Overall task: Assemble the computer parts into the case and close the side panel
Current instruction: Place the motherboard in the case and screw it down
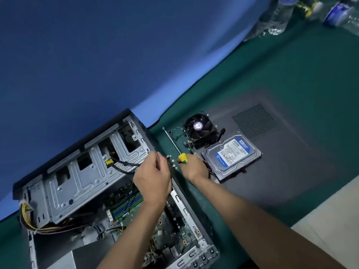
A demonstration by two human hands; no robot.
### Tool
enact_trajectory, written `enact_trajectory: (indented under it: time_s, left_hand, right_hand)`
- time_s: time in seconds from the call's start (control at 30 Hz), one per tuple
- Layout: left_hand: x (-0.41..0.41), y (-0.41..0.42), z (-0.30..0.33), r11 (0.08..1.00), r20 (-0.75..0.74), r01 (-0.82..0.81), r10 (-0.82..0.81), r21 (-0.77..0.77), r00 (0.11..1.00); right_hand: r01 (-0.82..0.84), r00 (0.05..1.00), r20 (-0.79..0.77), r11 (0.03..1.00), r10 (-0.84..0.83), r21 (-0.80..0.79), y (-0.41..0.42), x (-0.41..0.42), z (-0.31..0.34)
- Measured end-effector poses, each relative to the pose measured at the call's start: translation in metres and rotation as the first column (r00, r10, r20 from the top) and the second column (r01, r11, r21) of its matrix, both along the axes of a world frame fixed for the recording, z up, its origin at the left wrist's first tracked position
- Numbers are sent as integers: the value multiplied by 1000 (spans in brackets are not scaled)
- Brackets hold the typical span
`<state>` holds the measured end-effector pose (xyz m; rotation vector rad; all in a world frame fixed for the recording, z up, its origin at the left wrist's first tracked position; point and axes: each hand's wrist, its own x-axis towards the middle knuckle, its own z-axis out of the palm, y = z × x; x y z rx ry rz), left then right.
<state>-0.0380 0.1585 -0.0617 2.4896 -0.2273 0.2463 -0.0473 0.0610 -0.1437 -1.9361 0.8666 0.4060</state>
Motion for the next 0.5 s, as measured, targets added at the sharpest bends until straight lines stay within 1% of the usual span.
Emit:
enact_trajectory:
  time_s: [0.1,0.2,0.4,0.5]
  left_hand:
    - [2,0,-1,1000,-12,-7,8,23,1000]
    - [2,-1,0,999,-41,-29,30,38,999]
    - [1,0,-2,1000,-48,-27,26,-4,999]
    - [1,-1,-2,1000,-33,-31,31,4,999]
  right_hand:
    - [4,1000,-6,1000,-5,-28,3,2,-5]
    - [-30,1000,6,997,30,-76,7,3,-7]
    - [-47,999,12,984,49,-171,11,2,-9]
    - [-62,998,7,981,64,-183,12,5,-9]
